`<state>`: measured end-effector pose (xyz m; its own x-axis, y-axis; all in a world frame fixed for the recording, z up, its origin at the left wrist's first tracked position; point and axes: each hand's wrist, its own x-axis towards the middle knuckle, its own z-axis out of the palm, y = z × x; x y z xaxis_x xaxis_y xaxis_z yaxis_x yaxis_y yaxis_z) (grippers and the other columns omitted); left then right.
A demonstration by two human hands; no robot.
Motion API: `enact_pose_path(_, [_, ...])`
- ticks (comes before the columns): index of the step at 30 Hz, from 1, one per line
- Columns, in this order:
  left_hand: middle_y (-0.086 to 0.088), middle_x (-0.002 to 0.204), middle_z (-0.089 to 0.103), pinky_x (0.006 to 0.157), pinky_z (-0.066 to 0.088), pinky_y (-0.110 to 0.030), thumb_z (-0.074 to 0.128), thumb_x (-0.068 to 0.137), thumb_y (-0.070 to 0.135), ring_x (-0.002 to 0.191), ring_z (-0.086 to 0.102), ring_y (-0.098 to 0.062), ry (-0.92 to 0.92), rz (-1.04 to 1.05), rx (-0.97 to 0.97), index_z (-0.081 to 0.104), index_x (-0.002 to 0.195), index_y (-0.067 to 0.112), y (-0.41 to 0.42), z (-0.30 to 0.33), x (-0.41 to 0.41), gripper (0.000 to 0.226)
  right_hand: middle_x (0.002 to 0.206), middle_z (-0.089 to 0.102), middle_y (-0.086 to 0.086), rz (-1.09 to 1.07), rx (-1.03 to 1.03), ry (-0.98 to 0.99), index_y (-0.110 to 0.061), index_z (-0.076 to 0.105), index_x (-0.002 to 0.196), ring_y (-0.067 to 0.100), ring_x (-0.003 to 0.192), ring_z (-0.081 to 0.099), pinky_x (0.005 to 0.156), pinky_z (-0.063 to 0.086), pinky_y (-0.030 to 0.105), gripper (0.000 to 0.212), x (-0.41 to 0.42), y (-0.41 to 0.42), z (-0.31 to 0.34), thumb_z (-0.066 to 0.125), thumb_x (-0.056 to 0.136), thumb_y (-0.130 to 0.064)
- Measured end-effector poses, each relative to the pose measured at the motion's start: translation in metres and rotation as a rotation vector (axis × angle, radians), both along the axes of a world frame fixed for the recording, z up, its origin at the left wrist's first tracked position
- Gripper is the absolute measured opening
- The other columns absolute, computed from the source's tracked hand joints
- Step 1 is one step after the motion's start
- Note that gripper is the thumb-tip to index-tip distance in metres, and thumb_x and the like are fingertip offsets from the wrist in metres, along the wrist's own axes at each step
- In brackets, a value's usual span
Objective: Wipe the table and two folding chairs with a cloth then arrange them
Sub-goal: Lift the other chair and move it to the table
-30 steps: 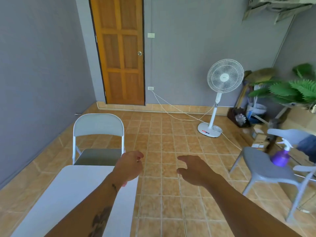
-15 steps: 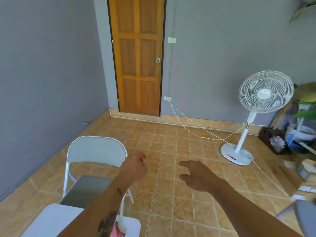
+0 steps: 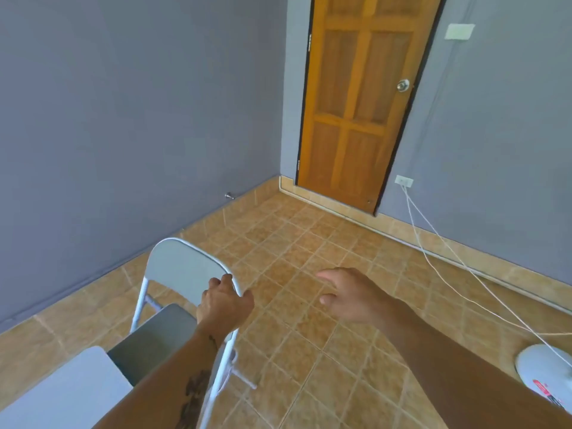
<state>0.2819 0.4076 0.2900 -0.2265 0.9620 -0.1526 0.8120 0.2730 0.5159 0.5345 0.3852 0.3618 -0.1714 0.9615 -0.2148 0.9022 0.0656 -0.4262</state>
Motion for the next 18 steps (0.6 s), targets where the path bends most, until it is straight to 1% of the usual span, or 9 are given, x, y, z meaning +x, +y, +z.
enact_pose_path(2, [-0.010, 0.140, 0.041, 0.098, 0.045, -0.046, 0.049, 0.089, 0.051, 0.124, 0.048, -0.035, 0.004, 0.071, -0.017, 0.034, 0.145, 0.017, 0.022, -0.003, 0.002, 0.067, 0.152, 0.042, -0.007, 0.075, -0.016, -0.016, -0.037, 0.039, 0.145, 0.021, 0.137, 0.043, 0.108, 0.041, 0.047, 0.059, -0.004, 0.043, 0.006, 0.062, 0.091, -0.033])
enact_pose_path(4, [-0.011, 0.139, 0.042, 0.098, 0.047, -0.047, 0.050, 0.088, 0.053, 0.123, 0.049, -0.036, 0.000, 0.145, -0.035, 0.034, 0.144, 0.016, 0.045, -0.010, 0.000, 0.069, 0.153, 0.040, -0.007, 0.165, -0.018, -0.045, -0.037, 0.038, 0.146, 0.023, 0.138, 0.041, 0.110, 0.039, 0.048, 0.059, -0.014, 0.085, 0.008, 0.061, 0.093, -0.032])
enact_pose_path(7, [-0.011, 0.138, 0.041, 0.098, 0.047, -0.048, 0.053, 0.086, 0.055, 0.124, 0.048, -0.036, -0.021, 0.258, -0.069, 0.031, 0.143, 0.015, 0.084, -0.025, -0.005, 0.073, 0.155, 0.037, -0.005, 0.316, -0.005, -0.100, -0.035, 0.036, 0.148, 0.025, 0.141, 0.036, 0.112, 0.034, 0.045, 0.059, -0.037, 0.148, 0.007, 0.060, 0.094, -0.030])
enact_pose_path(10, [-0.012, 0.138, 0.040, 0.097, 0.048, -0.049, 0.057, 0.084, 0.056, 0.124, 0.048, -0.038, -0.059, 0.355, -0.085, 0.029, 0.143, 0.015, 0.126, -0.047, -0.013, 0.077, 0.156, 0.037, -0.003, 0.452, 0.023, -0.142, -0.035, 0.036, 0.148, 0.026, 0.141, 0.036, 0.111, 0.034, 0.044, 0.060, -0.065, 0.207, -0.002, 0.061, 0.094, -0.028])
enact_pose_path(13, [-0.012, 0.141, 0.037, 0.098, 0.047, -0.049, 0.059, 0.083, 0.056, 0.125, 0.047, -0.038, -0.109, 0.439, -0.133, 0.024, 0.145, 0.015, 0.158, -0.068, -0.021, 0.082, 0.156, 0.036, -0.001, 0.576, 0.018, -0.188, -0.034, 0.035, 0.149, 0.027, 0.141, 0.036, 0.111, 0.034, 0.044, 0.061, -0.095, 0.255, -0.014, 0.061, 0.093, -0.028])
enact_pose_path(18, [-0.014, 0.144, 0.033, 0.099, 0.046, -0.049, 0.062, 0.076, 0.062, 0.126, 0.047, -0.041, -0.206, 0.556, -0.246, 0.016, 0.149, 0.017, 0.174, -0.101, -0.030, 0.098, 0.160, 0.028, 0.001, 0.822, 0.007, -0.297, -0.030, 0.032, 0.151, 0.027, 0.146, 0.028, 0.113, 0.029, 0.045, 0.064, -0.149, 0.310, -0.024, 0.059, 0.093, -0.025])
